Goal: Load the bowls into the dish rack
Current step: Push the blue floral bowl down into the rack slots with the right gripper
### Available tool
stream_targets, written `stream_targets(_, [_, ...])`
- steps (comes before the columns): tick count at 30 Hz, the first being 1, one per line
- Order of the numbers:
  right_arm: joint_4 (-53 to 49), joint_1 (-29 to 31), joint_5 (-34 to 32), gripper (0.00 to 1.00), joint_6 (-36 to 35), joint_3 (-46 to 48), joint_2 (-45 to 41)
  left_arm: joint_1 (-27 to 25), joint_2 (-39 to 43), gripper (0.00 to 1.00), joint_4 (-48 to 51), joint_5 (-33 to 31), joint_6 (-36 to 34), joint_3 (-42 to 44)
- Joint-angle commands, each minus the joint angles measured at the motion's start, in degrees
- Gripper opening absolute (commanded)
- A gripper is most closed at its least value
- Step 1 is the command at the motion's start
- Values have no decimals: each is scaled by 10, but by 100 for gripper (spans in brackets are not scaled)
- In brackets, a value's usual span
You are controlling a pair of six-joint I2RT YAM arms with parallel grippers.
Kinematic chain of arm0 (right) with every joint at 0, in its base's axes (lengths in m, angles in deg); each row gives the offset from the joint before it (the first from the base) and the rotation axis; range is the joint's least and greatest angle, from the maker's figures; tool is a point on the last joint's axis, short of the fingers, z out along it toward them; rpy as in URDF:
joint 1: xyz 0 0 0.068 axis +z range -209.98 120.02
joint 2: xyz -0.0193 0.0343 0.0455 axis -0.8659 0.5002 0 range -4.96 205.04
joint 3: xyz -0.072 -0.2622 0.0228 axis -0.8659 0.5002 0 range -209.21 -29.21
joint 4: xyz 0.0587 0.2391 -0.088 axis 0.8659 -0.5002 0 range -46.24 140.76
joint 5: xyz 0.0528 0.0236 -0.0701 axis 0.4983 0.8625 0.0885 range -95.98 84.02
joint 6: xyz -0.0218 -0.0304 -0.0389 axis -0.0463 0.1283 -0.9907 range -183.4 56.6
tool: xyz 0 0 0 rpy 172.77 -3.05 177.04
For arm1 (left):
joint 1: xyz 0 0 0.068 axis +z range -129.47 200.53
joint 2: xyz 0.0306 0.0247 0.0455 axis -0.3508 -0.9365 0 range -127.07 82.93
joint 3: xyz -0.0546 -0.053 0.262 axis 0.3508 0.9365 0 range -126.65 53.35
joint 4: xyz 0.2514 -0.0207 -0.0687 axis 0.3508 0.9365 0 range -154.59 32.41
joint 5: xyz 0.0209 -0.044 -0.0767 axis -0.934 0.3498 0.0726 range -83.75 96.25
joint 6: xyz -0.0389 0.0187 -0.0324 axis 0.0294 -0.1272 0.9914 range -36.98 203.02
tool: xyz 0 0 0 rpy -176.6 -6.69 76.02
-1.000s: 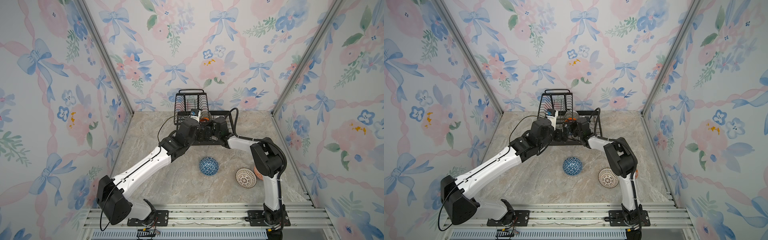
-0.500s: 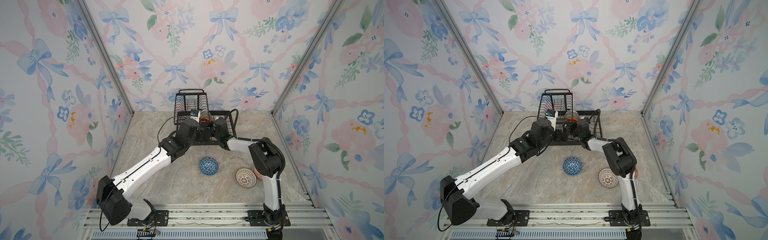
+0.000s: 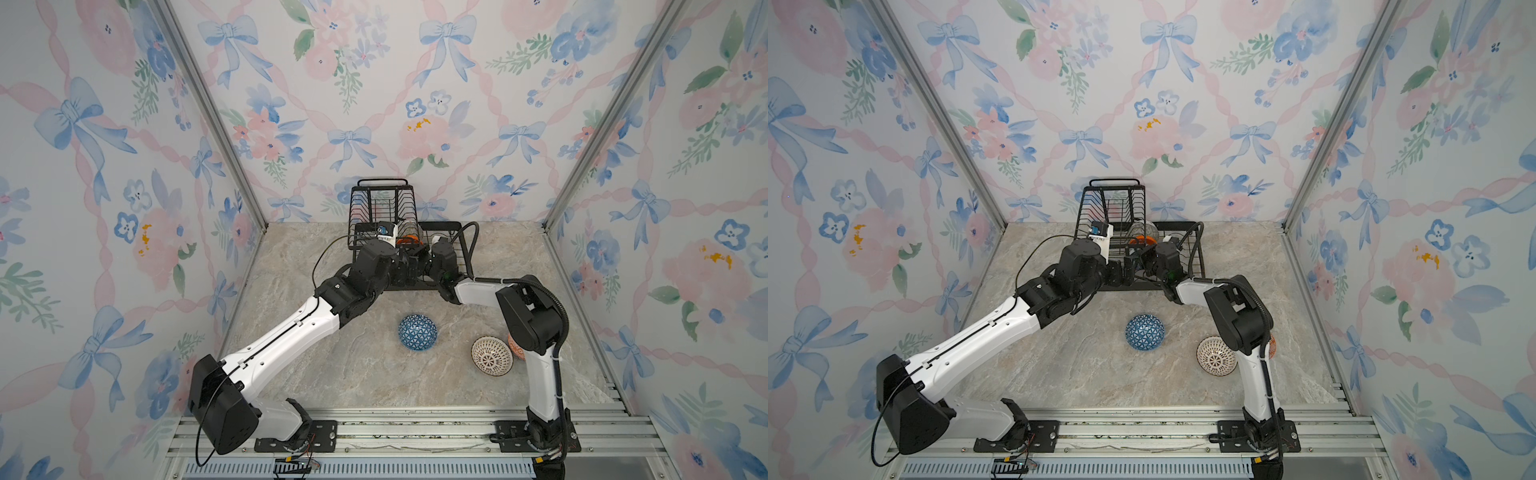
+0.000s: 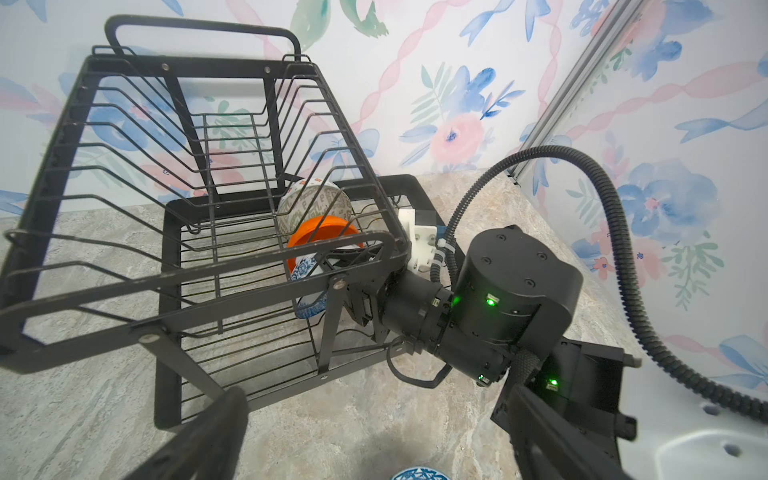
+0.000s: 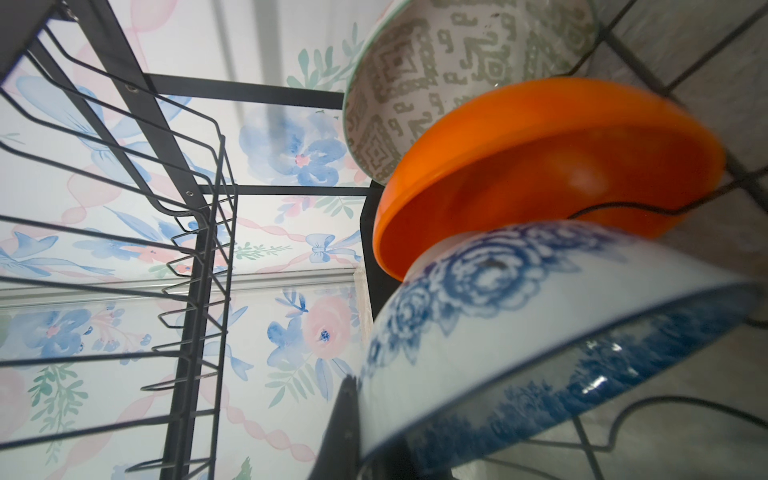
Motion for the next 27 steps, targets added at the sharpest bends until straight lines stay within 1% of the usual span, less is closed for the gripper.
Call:
stream_targets(1, [-36, 7, -7, 0, 1, 26, -8, 5, 12, 98, 6, 4, 11, 7])
stream_targets(6, [-47, 9, -8, 0, 7, 36, -19, 4, 12, 98, 6, 3, 10, 9])
stream_targets(12, [-69, 13, -7, 0, 14, 27, -23, 4, 20, 98, 6, 3, 11, 17])
stream_targets(16, [-89, 14, -17, 0, 47, 31, -30, 4, 30, 98, 5, -4, 14, 25])
stream_targets(21, [-150, 20, -36, 0, 58, 32, -45, 5, 39, 98, 6, -12, 26, 36])
stream_targets(24, [-173, 22, -36, 0, 69, 29, -43, 6, 42, 98, 6, -12, 32, 39])
stream_targets(27, [-172, 24, -33, 0, 87, 29, -39, 6, 46, 98, 6, -14, 34, 42])
